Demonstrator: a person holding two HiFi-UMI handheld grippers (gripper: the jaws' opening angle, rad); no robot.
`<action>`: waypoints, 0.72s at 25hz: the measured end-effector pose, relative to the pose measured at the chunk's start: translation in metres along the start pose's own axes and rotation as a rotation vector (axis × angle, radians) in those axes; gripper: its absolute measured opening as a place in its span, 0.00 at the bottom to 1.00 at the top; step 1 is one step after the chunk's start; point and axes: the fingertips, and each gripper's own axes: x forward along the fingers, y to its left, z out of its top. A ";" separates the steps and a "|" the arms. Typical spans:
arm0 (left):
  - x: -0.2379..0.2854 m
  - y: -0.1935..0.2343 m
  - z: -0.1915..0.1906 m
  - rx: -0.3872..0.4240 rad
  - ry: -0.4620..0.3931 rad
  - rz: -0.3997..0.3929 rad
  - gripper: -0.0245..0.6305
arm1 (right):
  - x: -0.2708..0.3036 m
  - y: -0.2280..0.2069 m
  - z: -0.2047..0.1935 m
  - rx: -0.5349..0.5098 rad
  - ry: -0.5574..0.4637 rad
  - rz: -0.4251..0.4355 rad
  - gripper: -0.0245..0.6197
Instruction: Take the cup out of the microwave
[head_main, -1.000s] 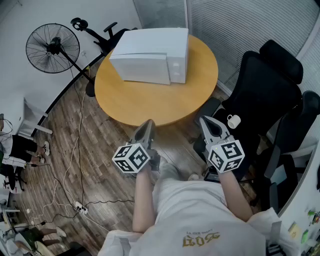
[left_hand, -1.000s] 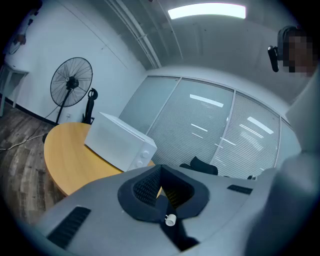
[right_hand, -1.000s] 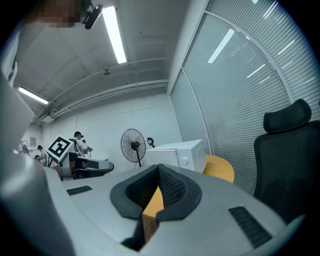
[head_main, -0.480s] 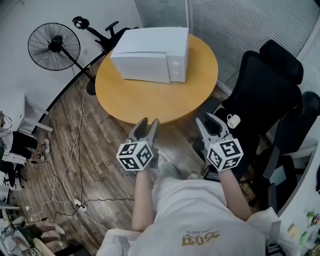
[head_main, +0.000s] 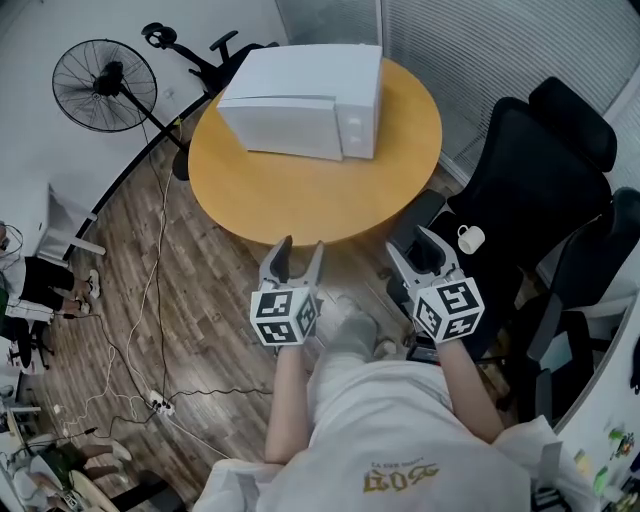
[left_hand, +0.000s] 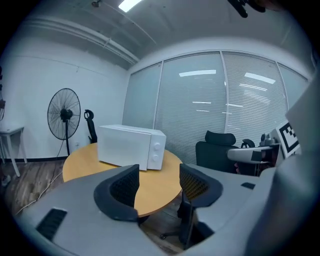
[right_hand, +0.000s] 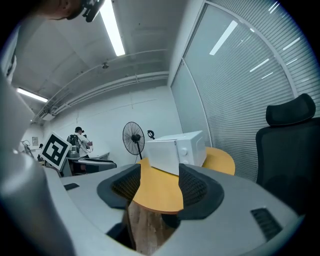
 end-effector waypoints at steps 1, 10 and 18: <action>0.006 0.002 -0.001 -0.002 0.004 -0.002 0.42 | 0.005 -0.002 -0.002 0.005 0.010 -0.001 0.40; 0.082 0.022 0.011 0.066 0.035 0.006 0.48 | 0.059 -0.040 -0.001 -0.011 0.078 -0.035 0.40; 0.157 0.044 0.035 0.123 0.038 -0.031 0.48 | 0.110 -0.072 0.009 -0.002 0.096 -0.081 0.40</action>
